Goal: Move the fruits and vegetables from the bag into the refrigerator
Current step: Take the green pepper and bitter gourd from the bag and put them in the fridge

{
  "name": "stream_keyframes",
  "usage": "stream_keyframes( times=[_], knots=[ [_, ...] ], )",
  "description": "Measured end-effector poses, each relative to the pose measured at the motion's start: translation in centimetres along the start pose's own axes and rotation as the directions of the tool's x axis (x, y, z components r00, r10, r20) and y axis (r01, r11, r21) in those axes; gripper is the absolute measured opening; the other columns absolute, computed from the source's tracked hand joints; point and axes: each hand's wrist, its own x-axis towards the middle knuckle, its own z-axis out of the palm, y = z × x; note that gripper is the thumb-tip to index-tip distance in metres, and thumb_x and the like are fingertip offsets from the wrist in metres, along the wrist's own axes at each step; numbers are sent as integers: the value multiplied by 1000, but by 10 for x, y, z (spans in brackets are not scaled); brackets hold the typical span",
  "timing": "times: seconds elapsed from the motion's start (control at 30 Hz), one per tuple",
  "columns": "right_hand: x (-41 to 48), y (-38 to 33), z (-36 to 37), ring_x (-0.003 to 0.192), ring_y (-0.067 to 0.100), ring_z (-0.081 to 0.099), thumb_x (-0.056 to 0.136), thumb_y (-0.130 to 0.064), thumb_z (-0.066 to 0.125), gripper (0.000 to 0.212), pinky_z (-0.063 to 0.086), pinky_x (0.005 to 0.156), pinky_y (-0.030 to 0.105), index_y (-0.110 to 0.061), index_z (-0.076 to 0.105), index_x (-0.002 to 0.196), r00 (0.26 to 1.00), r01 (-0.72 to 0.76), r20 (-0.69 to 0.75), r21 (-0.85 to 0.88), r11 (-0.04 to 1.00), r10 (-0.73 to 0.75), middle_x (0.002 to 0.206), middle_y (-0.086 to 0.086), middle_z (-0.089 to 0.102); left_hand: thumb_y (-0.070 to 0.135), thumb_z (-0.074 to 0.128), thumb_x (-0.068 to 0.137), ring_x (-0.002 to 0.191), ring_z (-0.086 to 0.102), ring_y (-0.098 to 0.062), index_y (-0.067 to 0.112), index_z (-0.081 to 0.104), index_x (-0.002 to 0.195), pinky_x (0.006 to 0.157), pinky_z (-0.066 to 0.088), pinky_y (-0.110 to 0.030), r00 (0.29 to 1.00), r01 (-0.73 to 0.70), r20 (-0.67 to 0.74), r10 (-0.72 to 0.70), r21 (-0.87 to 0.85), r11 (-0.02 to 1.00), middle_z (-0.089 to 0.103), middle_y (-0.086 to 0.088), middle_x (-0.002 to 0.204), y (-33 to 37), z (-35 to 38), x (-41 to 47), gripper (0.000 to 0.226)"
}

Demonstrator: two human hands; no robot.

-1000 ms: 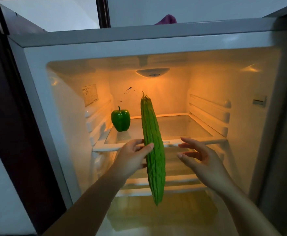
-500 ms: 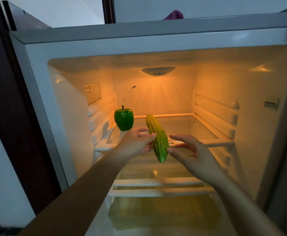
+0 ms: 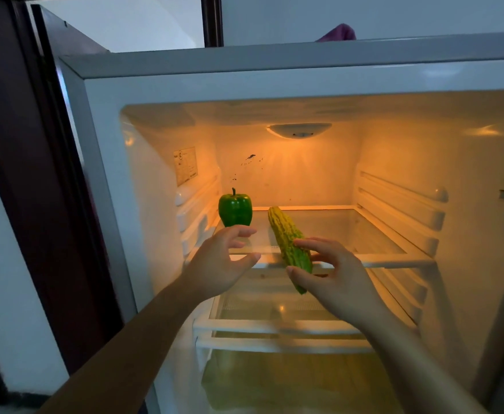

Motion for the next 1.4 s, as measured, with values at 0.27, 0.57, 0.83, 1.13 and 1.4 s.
stream_keyframes(
  times=[0.27, 0.57, 0.83, 1.13, 1.4],
  knots=[
    [56, -11, 22, 103, 7, 48, 79, -40, 70, 52, 38, 80, 20, -25, 55, 126, 999, -4, 51, -179, 984, 13, 127, -4, 53, 30, 65, 85, 110, 46, -4, 27, 48, 128, 91, 38, -21, 992, 60, -109, -57, 31, 998, 49, 7, 132, -12, -2, 22, 46],
    [73, 7, 29, 108, 10, 47, 75, -49, 70, 58, 44, 89, 27, -28, 54, 126, 987, 29, 160, -263, 964, 14, 131, -5, 48, 31, 69, 81, 125, 41, -17, 18, 36, 136, 99, 39, -29, 908, 97, -412, -77, 27, 995, 39, -2, 138, -33, 17, 57, 66],
    [89, 20, 28, 103, 10, 52, 73, -56, 68, 68, 47, 80, 25, -26, 50, 131, 980, -33, 186, -212, 977, 73, 130, -4, 51, 41, 73, 75, 128, 36, -20, 19, 25, 142, 106, 38, -39, 912, 176, -386, -138, 65, 982, 35, -4, 141, -55, 23, 83, 85],
    [101, 28, 38, 109, 12, 48, 72, -49, 73, 70, 50, 90, 33, -25, 48, 133, 976, -52, 204, -109, 993, 73, 132, -4, 42, 30, 69, 82, 126, 47, -25, 23, 17, 146, 104, 41, -45, 923, 231, -295, -248, -93, 969, 40, -5, 145, -62, 22, 90, 83],
    [97, 31, 32, 108, 10, 49, 72, -53, 70, 69, 50, 89, 32, -24, 48, 131, 974, -5, 223, -79, 997, 23, 131, -5, 44, 27, 69, 82, 130, 41, -26, 14, 24, 144, 107, 37, -47, 899, 249, -340, -278, -126, 960, 38, -9, 145, -63, 21, 87, 78]
  ],
)
